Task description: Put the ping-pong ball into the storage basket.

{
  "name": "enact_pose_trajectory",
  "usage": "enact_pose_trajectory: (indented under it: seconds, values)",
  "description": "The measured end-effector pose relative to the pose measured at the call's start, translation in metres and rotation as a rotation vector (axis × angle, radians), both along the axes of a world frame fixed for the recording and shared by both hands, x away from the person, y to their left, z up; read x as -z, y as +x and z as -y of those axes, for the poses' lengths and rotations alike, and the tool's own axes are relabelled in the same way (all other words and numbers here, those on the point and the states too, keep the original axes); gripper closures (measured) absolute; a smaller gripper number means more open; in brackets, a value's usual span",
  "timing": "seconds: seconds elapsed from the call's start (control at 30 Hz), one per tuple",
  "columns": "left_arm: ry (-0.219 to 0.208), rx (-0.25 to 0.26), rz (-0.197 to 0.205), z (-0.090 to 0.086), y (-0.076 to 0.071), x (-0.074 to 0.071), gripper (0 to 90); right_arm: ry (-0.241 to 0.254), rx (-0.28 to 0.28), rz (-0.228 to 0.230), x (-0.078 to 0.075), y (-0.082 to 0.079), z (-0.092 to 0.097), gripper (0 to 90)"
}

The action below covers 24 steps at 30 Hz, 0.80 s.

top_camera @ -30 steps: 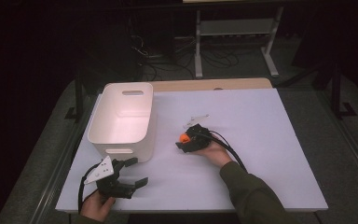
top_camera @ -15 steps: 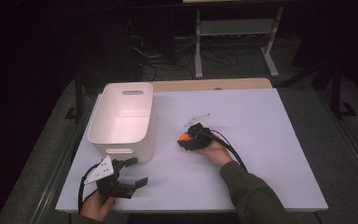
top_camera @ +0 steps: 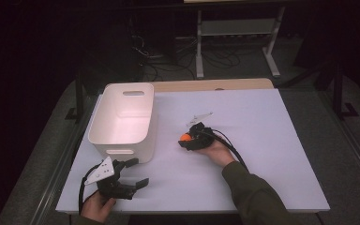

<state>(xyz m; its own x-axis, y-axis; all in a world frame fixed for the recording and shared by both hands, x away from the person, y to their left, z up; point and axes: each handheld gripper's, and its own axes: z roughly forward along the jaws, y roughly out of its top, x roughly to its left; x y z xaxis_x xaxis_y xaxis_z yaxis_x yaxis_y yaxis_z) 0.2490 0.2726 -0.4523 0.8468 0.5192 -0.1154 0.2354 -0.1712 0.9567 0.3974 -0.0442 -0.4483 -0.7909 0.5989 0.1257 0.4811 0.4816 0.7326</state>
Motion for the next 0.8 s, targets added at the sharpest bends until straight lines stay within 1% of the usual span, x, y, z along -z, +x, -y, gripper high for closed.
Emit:
enact_pose_trajectory:
  seconds: [0.2,0.47,0.8]
  values:
    - [0.002,0.000,0.001,0.000,0.000,0.000,13.9,0.009,-0.008,0.003,-0.007,-0.002,0.002,49.3]
    - [0.002,0.000,0.000,0.000,0.000,0.000,13.9,0.025,-0.020,-0.011,-0.016,-0.005,0.004,49.4]
    - [0.003,0.000,0.000,0.000,0.000,0.000,13.9,0.044,-0.043,0.003,-0.031,-0.009,0.007,49.4]
